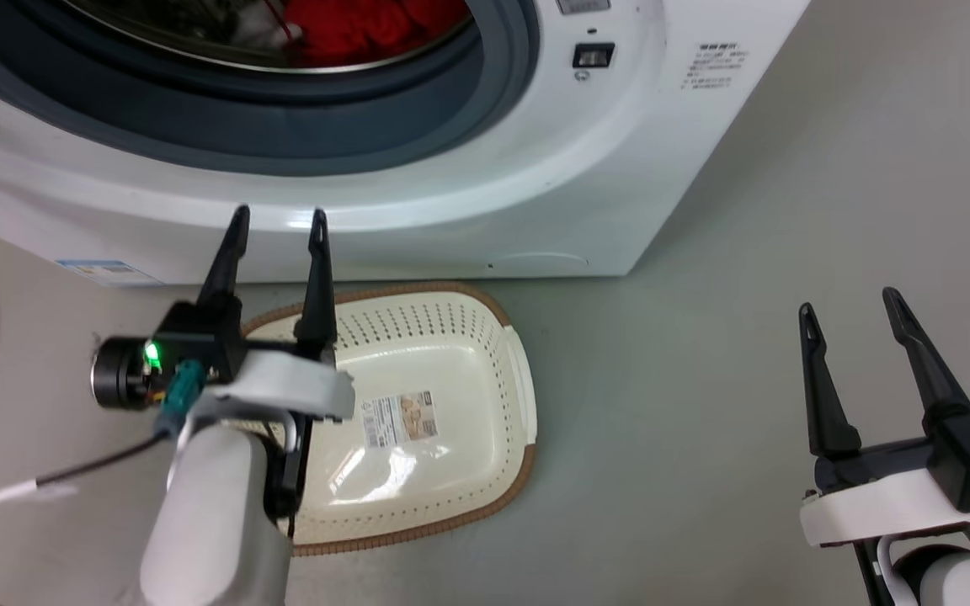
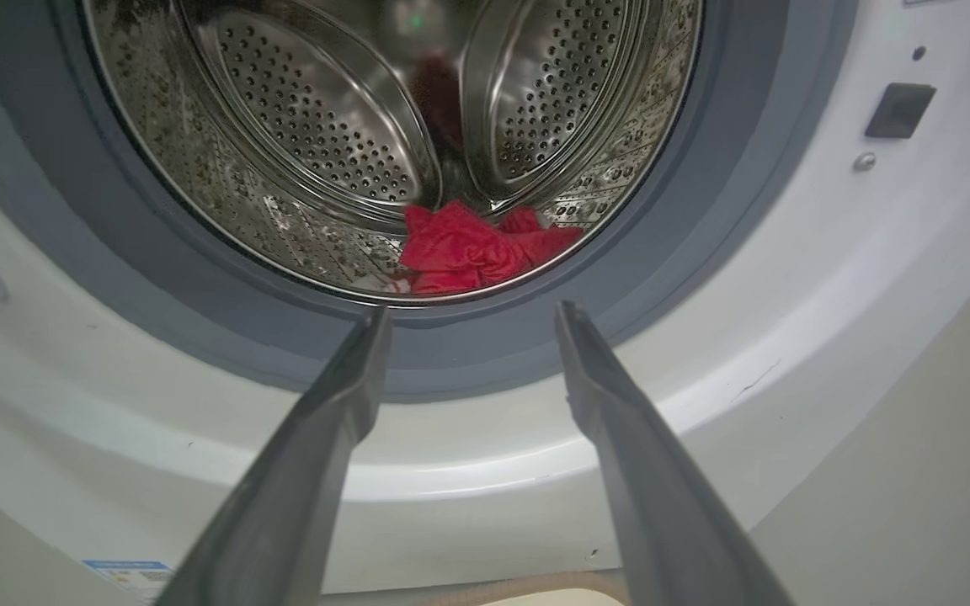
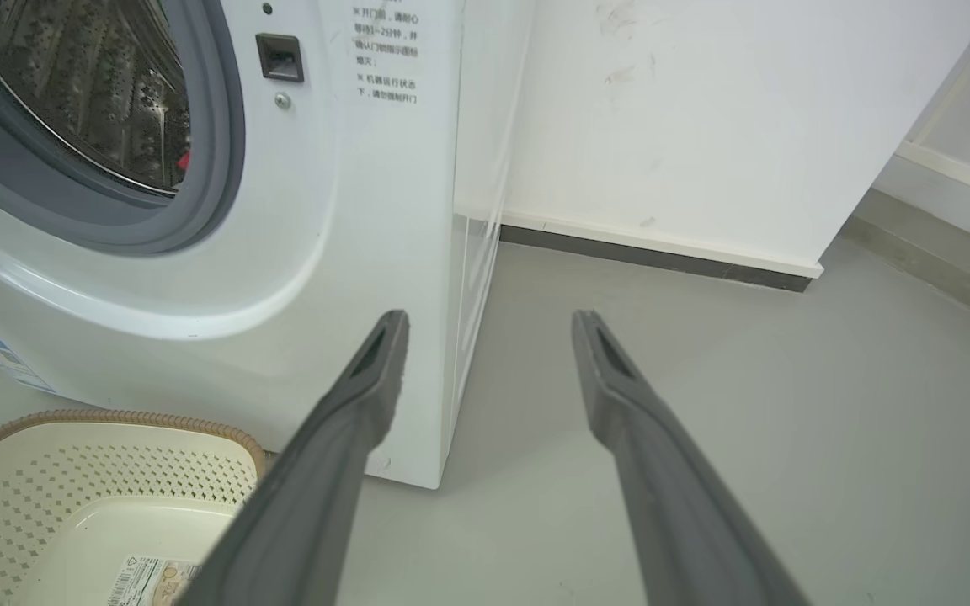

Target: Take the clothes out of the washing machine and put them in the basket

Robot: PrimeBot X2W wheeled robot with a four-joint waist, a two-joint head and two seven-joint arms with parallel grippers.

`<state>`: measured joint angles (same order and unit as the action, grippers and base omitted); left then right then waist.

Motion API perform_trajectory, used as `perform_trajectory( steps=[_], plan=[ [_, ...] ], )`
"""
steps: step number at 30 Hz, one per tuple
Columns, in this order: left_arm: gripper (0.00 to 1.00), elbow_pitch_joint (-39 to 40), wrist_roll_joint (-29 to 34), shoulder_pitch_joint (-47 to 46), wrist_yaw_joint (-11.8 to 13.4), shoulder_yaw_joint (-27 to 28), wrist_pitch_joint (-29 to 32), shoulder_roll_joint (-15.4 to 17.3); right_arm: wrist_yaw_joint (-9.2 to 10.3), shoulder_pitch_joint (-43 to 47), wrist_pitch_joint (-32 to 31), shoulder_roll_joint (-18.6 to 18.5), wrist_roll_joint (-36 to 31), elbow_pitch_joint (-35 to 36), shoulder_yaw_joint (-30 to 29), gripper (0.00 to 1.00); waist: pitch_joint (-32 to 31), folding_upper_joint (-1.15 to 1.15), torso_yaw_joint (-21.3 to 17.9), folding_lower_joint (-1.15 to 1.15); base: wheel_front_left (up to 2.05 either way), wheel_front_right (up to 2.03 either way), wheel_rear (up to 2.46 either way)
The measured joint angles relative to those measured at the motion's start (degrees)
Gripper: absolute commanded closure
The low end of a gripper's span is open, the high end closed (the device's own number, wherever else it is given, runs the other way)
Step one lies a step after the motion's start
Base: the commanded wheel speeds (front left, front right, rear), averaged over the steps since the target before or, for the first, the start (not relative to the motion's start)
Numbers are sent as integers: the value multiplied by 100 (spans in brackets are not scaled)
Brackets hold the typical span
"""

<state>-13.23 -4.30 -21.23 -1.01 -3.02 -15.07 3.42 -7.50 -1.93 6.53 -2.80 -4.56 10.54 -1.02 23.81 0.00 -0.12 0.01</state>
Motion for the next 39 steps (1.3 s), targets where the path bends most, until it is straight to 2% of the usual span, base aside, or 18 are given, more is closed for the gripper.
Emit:
perform_trajectory(
  steps=[9, 16, 27, 39],
  plan=[
    [0, -1437, -58, -1729, -241, 83, 11, 301, 0, -246, 156, -2, 99, -191, 215, 0, 552, 0, -350, 0, 0, 0, 0],
    [0, -2693, -138, -3194, -331, 138, 423, 643, -1, -374, 318, -5, 232, -414, 354, 0, 786, 0, -684, 0, 0, 0, 0],
    [0, -4307, -424, -4649, -414, 349, 1479, 1234, 0, -450, 515, -9, 499, -694, 710, 0, 1019, 0, -1201, -1, 0, 0, 0],
    [0, -5018, -556, -5773, -489, 372, 2939, 1946, -1, -588, 689, -10, 771, -899, 1006, 0, 1517, 0, -1778, -1, 0, 0, 0]
  ],
)
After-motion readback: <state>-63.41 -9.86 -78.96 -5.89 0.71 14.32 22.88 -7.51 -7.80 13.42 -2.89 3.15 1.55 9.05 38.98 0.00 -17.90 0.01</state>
